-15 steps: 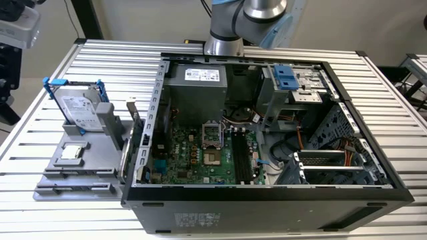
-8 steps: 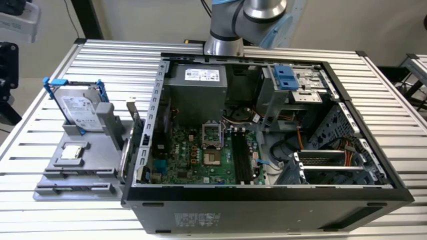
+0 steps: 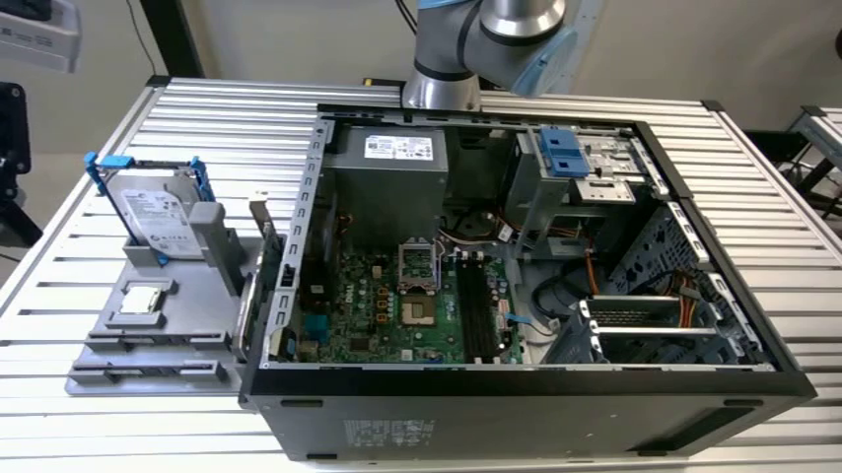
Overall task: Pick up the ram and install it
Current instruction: 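Pick up the ram and move it above insertion slot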
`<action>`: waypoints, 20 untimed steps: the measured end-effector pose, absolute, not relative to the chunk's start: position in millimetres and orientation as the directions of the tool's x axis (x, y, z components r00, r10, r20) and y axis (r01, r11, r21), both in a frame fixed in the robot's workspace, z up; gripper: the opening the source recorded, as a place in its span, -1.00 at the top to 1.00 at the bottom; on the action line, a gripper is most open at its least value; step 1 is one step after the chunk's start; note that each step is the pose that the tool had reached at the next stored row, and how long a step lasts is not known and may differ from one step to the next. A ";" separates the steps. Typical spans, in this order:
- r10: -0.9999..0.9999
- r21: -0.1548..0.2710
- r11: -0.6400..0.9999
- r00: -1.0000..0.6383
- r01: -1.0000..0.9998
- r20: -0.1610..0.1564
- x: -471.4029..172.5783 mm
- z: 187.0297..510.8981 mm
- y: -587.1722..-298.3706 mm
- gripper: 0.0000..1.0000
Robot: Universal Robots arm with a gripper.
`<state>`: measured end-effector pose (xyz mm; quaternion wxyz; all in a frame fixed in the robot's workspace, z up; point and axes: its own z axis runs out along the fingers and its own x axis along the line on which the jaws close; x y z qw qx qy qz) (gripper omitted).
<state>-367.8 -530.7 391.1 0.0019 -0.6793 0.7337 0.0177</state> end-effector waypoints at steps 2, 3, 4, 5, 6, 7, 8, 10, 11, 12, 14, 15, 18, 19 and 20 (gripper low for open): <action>-0.999 0.023 0.040 -0.041 -0.999 -0.027 -367.7 390.9 -530.8 1.00; -0.999 0.023 0.022 -0.022 -0.999 -0.027 -367.7 390.7 -530.8 1.00; -1.000 0.023 0.004 -0.004 -1.000 -0.027 -367.7 390.6 -530.8 1.00; -1.000 0.023 -0.014 0.013 -1.000 -0.027 -367.7 390.6 -530.8 1.00; -0.999 0.023 -0.032 0.032 -0.999 -0.027 -367.8 390.5 -530.8 1.00; -0.998 0.023 -0.050 0.049 -0.998 -0.027 -367.8 390.5 -530.8 1.00; -0.997 0.023 -0.068 0.067 -0.997 -0.027 -367.8 390.4 -530.7 1.00; -0.996 0.023 -0.088 0.087 -0.996 -0.027 -367.9 390.4 -530.7 1.00; -0.996 0.023 -0.088 0.087 -0.996 -0.027 -367.8 390.4 -530.7 1.00; -0.996 0.023 -0.088 0.087 -0.996 -0.027 -367.8 390.4 -530.7 1.00; -0.996 0.024 -0.088 0.087 -0.996 -0.027 -367.8 390.4 -530.7 1.00; -0.996 0.024 -0.088 0.087 -0.996 -0.027 -367.8 390.4 -530.7 1.00; -0.996 0.024 -0.088 0.088 -0.996 -0.027 -367.7 390.4 -530.7 1.00; -0.996 0.024 -0.088 0.088 -0.996 -0.027 -367.7 390.4 -530.7 1.00; -0.996 0.024 -0.088 0.088 -0.996 -0.027 -367.7 390.4 -530.7 1.00</action>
